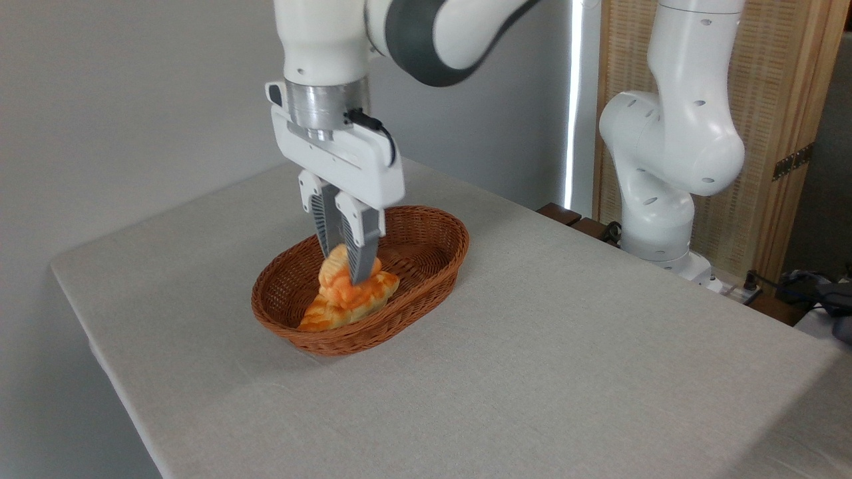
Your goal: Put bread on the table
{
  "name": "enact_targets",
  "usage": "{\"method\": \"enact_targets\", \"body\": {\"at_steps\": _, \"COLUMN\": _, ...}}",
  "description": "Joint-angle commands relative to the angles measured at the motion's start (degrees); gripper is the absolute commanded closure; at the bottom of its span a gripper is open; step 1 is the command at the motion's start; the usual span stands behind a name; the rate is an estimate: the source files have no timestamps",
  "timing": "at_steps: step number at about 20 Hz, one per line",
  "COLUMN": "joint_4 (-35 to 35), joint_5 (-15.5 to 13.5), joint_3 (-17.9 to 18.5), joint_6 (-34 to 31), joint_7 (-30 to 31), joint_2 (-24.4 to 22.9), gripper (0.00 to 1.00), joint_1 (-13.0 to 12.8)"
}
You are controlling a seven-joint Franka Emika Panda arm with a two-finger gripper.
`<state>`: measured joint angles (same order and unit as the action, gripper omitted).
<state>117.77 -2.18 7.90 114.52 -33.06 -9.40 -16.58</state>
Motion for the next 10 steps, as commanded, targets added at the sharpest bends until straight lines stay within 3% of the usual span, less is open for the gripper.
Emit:
{"method": "enact_targets", "body": {"at_steps": 1, "joint_4": -1.05, "joint_5": 0.69, "joint_3": 5.19, "joint_6": -1.58, "joint_7": -4.55, "joint_2": -0.36, "gripper": 0.53, "joint_1": -0.56}}
{"method": "enact_targets", "body": {"at_steps": 7, "joint_4": -0.97, "joint_5": 0.60, "joint_3": 11.78, "joint_6": -1.31, "joint_7": -14.74, "joint_2": 0.08, "gripper": 0.51, "joint_1": -0.56}}
{"method": "enact_targets", "body": {"at_steps": 9, "joint_4": -0.79, "joint_5": 0.60, "joint_3": 12.23, "joint_6": -1.66, "joint_7": -17.47, "joint_2": 0.34, "gripper": 0.34, "joint_1": -0.56}}
{"method": "enact_targets", "body": {"at_steps": 10, "joint_4": -0.70, "joint_5": 0.60, "joint_3": 12.23, "joint_6": -1.75, "joint_7": -17.48, "joint_2": 0.52, "gripper": 0.08, "joint_1": -0.56}}
